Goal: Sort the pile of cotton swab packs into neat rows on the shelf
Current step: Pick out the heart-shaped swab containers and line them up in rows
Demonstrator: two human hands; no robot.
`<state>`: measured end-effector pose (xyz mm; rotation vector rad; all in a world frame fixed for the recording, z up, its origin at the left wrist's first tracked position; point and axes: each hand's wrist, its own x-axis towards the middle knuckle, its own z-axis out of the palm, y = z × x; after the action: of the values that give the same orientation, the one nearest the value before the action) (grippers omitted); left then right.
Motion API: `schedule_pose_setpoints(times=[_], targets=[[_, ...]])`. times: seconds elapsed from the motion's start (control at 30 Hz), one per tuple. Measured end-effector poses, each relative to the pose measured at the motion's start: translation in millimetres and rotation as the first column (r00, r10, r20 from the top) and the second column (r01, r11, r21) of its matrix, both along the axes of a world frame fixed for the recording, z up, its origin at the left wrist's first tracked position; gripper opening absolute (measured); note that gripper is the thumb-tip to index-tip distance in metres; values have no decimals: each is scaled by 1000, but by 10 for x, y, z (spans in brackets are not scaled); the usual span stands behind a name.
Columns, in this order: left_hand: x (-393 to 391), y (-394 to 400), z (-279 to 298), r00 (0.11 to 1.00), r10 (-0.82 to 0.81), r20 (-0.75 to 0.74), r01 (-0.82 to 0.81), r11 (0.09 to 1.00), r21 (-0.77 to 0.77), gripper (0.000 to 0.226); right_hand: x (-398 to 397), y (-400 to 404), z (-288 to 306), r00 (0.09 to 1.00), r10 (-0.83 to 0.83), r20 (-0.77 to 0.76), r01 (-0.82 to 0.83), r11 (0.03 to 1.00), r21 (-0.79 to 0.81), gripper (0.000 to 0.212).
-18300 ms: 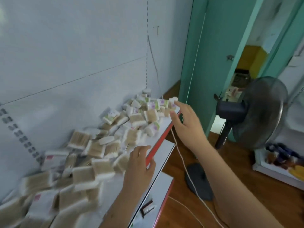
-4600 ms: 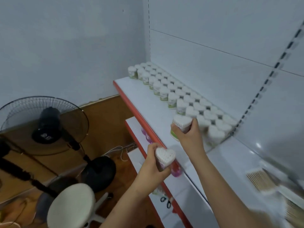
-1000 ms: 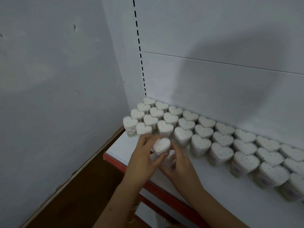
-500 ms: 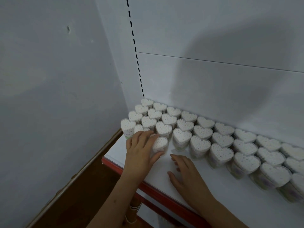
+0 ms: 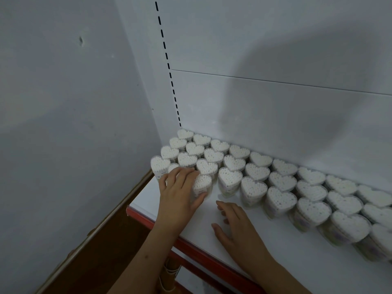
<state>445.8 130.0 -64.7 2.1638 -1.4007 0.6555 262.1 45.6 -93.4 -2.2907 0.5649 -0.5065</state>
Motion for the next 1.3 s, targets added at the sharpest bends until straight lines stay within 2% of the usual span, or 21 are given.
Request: schedule_pose_setpoints(times=[0.17, 0.3, 0.47, 0.57, 0.63, 0.77, 0.97, 1.03, 1.17, 1.3], targets=[[-32, 30, 76, 995, -20, -93, 24, 999, 44, 57, 5, -10, 7, 1000, 18, 21, -18, 1000, 6, 53], [-242, 39, 291, 963, -62, -261, 41, 996, -85, 49, -86, 25, 263, 994, 9, 109, -11, 1000, 16, 41], [-829, -381, 635, 886, -224, -407, 114, 954, -276, 37, -532, -287, 1040, 889, -208, 408, 273, 956, -109, 33], [-1471, -821, 753, 772, -389, -502, 274, 917, -290, 34, -1028, -697, 1408, 837, -343, 427, 431, 893, -127, 39], [-2014, -1107, 825, 676, -527, -516, 438, 850, -294, 35, -1491, -962, 1577, 800, -457, 390, 544, 826, -148, 43], [-3237, -1547, 940, 434, -717, -546, 730, 635, -253, 36, -2669, -1313, 1786, 659, -673, 335, 746, 640, -181, 48], [-5297, -1890, 936, 195, -823, -533, 918, 344, -195, 48, -4885, -1291, 1973, 407, -868, 283, 910, 361, -203, 52], [-6004, -1905, 887, 147, -830, -539, 937, 292, -193, 49, -5655, -1218, 2069, 340, -901, 270, 934, 290, -209, 55], [-7439, -1880, 802, 128, -843, -522, 965, 228, -132, 51, -7111, -1043, 2155, 237, -944, 230, 962, 194, -194, 56], [-8572, -1842, 766, 80, -835, -545, 982, 158, -99, 53, -8248, -961, 2147, 127, -968, 214, 983, 94, -161, 59]])
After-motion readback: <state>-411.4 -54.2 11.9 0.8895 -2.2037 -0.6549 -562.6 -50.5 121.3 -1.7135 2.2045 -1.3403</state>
